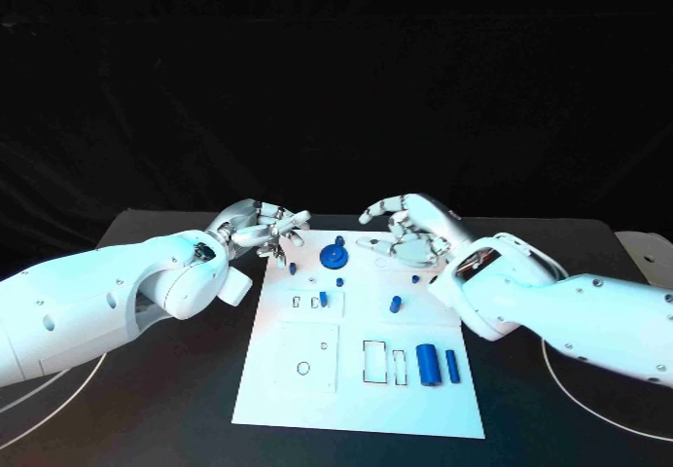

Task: Assemble the parts on the task board

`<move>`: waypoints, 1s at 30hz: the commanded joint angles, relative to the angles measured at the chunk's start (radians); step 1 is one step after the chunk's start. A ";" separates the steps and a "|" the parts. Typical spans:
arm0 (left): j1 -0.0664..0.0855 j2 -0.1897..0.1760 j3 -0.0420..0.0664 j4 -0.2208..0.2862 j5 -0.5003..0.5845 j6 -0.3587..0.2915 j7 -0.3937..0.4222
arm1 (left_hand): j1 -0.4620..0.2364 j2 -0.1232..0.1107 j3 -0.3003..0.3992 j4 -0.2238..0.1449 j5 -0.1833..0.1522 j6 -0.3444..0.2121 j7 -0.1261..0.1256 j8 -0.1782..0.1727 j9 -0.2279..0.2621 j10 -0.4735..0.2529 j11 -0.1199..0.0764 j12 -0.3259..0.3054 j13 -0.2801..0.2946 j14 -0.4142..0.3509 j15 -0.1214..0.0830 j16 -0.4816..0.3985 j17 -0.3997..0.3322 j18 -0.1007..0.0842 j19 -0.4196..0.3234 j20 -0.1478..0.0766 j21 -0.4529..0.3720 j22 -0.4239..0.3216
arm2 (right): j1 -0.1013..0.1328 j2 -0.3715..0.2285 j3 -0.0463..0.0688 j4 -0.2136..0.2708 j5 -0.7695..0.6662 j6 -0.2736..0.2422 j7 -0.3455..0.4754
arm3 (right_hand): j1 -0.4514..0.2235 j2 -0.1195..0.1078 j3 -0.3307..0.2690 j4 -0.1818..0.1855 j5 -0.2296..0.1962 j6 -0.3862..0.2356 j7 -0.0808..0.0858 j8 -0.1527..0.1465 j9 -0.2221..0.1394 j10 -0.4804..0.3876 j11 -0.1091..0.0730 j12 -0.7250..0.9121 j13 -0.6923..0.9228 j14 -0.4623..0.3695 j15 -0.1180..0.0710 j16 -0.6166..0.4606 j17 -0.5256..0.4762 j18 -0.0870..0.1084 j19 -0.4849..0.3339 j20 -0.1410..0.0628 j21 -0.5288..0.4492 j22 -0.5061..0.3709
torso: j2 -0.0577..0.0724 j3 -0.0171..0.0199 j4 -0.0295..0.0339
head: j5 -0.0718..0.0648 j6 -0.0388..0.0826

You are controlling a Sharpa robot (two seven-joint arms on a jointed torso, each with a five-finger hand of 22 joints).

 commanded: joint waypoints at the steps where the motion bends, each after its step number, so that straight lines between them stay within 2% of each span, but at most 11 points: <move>1: 0.017 0.012 0.001 -0.004 -0.306 0.197 -0.271 | -0.014 0.022 -0.024 0.003 0.000 -0.002 -0.016 0.035 0.038 -0.017 -0.017 0.140 0.120 0.048 -0.010 0.176 0.212 -0.039 0.019 -0.014 0.236 0.281 | 0.023 -0.048 0.000 0.003 0.274 0.036 0.103 | 0.006 0.003 0.008 -0.001 0.010 0.010 -0.002 0.009 0.002 -0.002 -0.005 -0.003 0.070 0.082 -0.006 -0.004 0.170 0.005 0.046 -0.003 -0.002 0.184 | -0.023 0.0005 -0.0023 | 0.003 -0.006; 2: 0.024 0.019 0.001 -0.007 -0.347 0.227 -0.313 | -0.020 0.027 -0.050 0.001 -0.001 -0.001 -0.020 0.074 0.077 -0.058 -0.024 0.265 0.227 0.060 -0.012 0.213 0.261 -0.047 0.006 -0.017 0.322 0.373 | 0.030 -0.064 0.001 0.000 0.293 0.041 0.104 | 0.007 0.002 0.010 -0.001 0.018 0.012 -0.003 0.012 0.002 -0.001 -0.006 -0.003 0.070 0.082 -0.007 -0.005 0.169 0.004 0.047 -0.004 -0.002 0.185 | -0.028 0.0005 -0.0021 | 0.005 -0.008; 4: 0.034 0.033 0.001 -0.014 -0.405 0.268 -0.386 | -0.036 0.043 -0.077 0.006 -0.003 -0.020 -0.026 0.101 0.107 -0.105 -0.025 0.351 0.303 0.077 -0.017 0.246 0.308 -0.055 0.012 -0.017 0.393 0.461 | 0.039 -0.088 0.001 -0.005 0.317 0.046 0.103 | 0.007 0.001 0.012 -0.001 0.030 0.013 -0.004 0.015 0.002 -0.002 -0.007 -0.004 0.069 0.082 -0.009 -0.005 0.169 0.005 0.046 -0.005 -0.004 0.184 | -0.036 0.0010 -0.0024 | 0.008 -0.011; 6: 0.043 0.051 0.000 -0.025 -0.450 0.303 -0.445 | -0.046 0.064 -0.120 0.005 -0.005 -0.040 -0.032 0.136 0.142 -0.144 -0.029 0.425 0.367 0.079 -0.019 0.248 0.315 -0.057 0.006 -0.018 0.423 0.492 | 0.045 -0.108 0.001 -0.012 0.333 0.050 0.101 | 0.007 0.001 0.012 0.000 0.033 0.013 -0.004 0.016 0.002 -0.002 -0.007 -0.004 0.069 0.082 -0.009 -0.005 0.168 0.005 0.045 -0.005 -0.005 0.183 | -0.043 0.0017 -0.0009 | 0.010 -0.019; 10: 0.056 0.095 -0.008 -0.050 -0.513 0.358 -0.537 | -0.059 0.077 -0.147 0.007 -0.003 -0.050 -0.028 0.147 0.154 -0.161 -0.026 0.441 0.382 0.075 -0.019 0.238 0.305 -0.053 0.003 -0.020 0.417 0.477 | 0.051 -0.133 0.000 -0.026 0.353 0.058 0.096 | 0.007 0.000 0.013 0.000 0.039 0.012 -0.004 0.017 0.002 -0.003 -0.008 -0.005 0.068 0.081 -0.009 -0.006 0.166 0.006 0.044 -0.006 -0.007 0.181 | -0.051 0.0036 0.0009 | 0.012 -0.024; 14: 0.066 0.134 -0.017 -0.072 -0.554 0.401 -0.589 | -0.067 0.098 -0.182 0.006 -0.003 -0.056 -0.032 0.167 0.172 -0.164 -0.030 0.473 0.408 0.085 -0.022 0.257 0.332 -0.068 0.046 -0.023 0.469 0.565 | 0.052 -0.144 0.000 -0.032 0.358 0.069 0.089 | 0.007 -0.001 0.013 0.000 0.039 0.012 -0.004 0.017 0.002 -0.004 -0.008 -0.006 0.067 0.081 -0.009 -0.006 0.165 0.006 0.044 -0.006 -0.007 0.181 | -0.056 0.0047 0.0009 | 0.010 -0.029; 19: 0.076 0.172 -0.029 -0.094 -0.584 0.430 -0.618 | -0.068 0.119 -0.215 0.006 -0.003 -0.055 -0.038 0.190 0.191 -0.126 -0.035 0.561 0.498 0.097 -0.027 0.283 0.367 -0.079 0.073 -0.028 0.509 0.631 | 0.052 -0.149 -0.002 -0.037 0.359 0.075 0.082 | 0.007 -0.001 0.013 0.000 0.041 0.012 -0.004 0.017 0.001 -0.003 -0.008 -0.006 0.067 0.081 -0.009 -0.007 0.164 0.006 0.043 -0.006 -0.008 0.180 | -0.059 0.0062 0.0003 | 0.011 -0.034; 23: 0.084 0.204 -0.038 -0.112 -0.600 0.454 -0.635 | -0.068 0.134 -0.237 0.006 -0.003 -0.055 -0.041 0.206 0.205 -0.116 -0.038 0.599 0.536 0.102 -0.029 0.293 0.380 -0.083 0.081 -0.030 0.526 0.658 | 0.052 -0.151 -0.002 -0.040 0.355 0.079 0.075 | 0.007 -0.002 0.015 0.000 0.049 0.010 -0.004 0.018 0.001 -0.004 -0.008 -0.006 0.067 0.081 -0.010 -0.007 0.164 0.006 0.043 -0.007 -0.008 0.180 | -0.060 0.0087 -0.0002 | 0.013 -0.040; 30: 0.088 0.239 -0.049 -0.131 -0.608 0.479 -0.647 | -0.066 0.151 -0.263 0.006 -0.002 -0.056 -0.045 0.229 0.227 -0.115 -0.041 0.624 0.560 0.104 -0.031 0.299 0.388 -0.087 0.085 -0.032 0.539 0.680 | 0.050 -0.151 -0.003 -0.043 0.351 0.084 0.067 | 0.008 -0.004 0.017 0.000 0.056 0.008 -0.004 0.019 0.000 -0.006 -0.008 -0.009 0.064 0.080 -0.010 -0.009 0.159 0.008 0.040 -0.007 -0.015 0.175 | -0.057 0.0083 0.0001 | 0.014 -0.041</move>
